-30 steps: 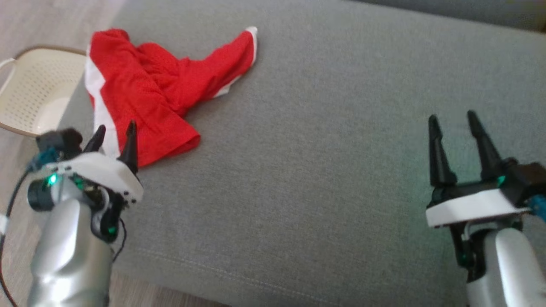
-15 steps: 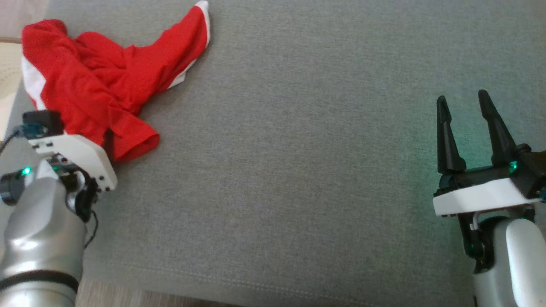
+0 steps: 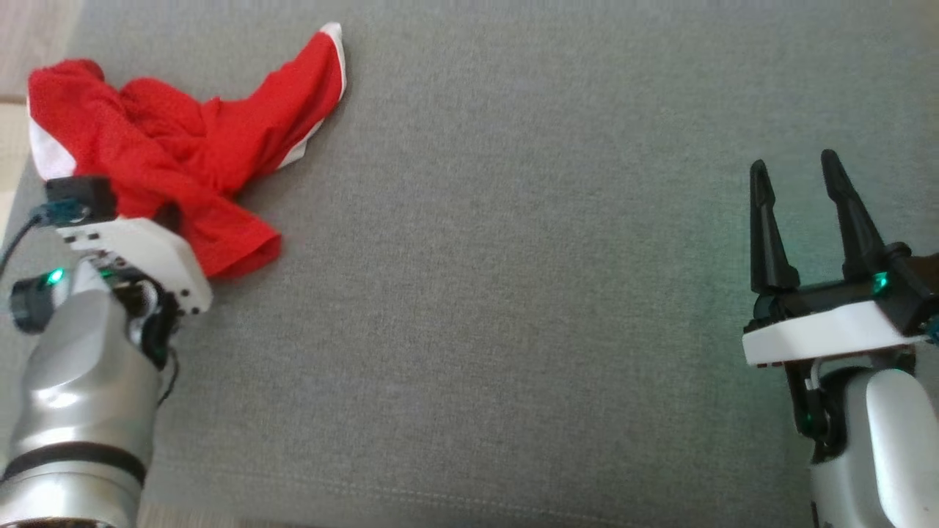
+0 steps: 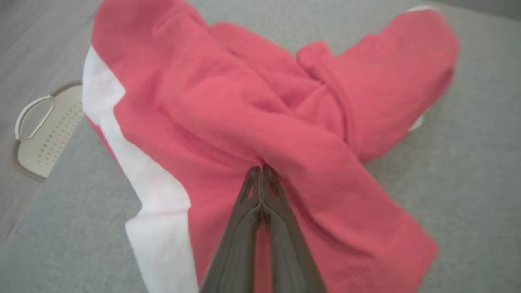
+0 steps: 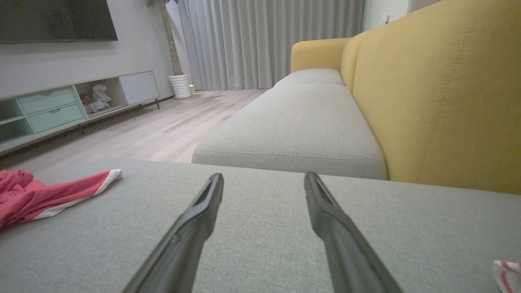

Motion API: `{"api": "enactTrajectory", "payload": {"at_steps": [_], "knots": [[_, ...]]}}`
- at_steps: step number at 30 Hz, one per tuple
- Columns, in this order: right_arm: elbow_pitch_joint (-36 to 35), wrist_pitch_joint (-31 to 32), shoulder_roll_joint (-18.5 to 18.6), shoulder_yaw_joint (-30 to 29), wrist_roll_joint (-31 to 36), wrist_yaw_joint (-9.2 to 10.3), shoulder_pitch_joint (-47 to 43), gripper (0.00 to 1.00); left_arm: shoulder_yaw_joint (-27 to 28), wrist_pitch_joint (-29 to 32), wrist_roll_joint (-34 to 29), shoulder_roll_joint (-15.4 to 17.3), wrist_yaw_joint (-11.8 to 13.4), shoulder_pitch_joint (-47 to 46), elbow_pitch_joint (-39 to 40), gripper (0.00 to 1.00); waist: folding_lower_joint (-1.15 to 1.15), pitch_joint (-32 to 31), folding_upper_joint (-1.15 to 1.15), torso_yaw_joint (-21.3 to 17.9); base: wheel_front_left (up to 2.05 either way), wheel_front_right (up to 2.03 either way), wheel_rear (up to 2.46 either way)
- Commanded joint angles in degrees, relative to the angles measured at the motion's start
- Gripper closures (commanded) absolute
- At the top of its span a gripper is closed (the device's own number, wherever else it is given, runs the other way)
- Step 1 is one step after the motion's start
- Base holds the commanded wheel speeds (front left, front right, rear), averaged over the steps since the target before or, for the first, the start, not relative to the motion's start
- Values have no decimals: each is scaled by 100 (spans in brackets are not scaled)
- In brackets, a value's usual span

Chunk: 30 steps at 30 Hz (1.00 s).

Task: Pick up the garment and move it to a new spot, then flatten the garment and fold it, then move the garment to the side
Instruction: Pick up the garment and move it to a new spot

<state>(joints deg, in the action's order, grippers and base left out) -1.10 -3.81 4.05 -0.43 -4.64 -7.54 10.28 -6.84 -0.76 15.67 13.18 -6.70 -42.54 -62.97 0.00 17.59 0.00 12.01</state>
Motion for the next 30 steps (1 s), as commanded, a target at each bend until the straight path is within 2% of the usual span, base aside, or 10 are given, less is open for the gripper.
{"api": "enactTrajectory", "payload": {"at_steps": [1,10,22,27,28,30], "knots": [[-118,-93,-40,145,-50,5,71,0,45,-220,47,168,-40,-112,262,100,0,-218,0,-67,0,0,0],[198,-286,-95,114,-181,5,-79,0,-425,-526,141,-253,-75,3,1026,100,0,-772,0,-321,0,0,0],[455,-491,-115,100,-372,5,-132,0,-1444,92,318,-969,-32,566,2885,100,0,-1022,0,-924,0,0,0],[538,-570,-116,164,-466,5,-62,0,-2151,340,731,-1025,215,772,3614,100,0,-979,0,-1249,0,0,0],[573,-599,-116,205,-500,5,-19,0,-2555,369,1032,-1027,453,786,3925,100,0,-952,0,-1380,0,0,0],[613,-633,-116,238,-535,5,15,0,-2951,348,1284,-1028,730,728,4182,100,0,-932,0,-1502,0,0,0]]}}
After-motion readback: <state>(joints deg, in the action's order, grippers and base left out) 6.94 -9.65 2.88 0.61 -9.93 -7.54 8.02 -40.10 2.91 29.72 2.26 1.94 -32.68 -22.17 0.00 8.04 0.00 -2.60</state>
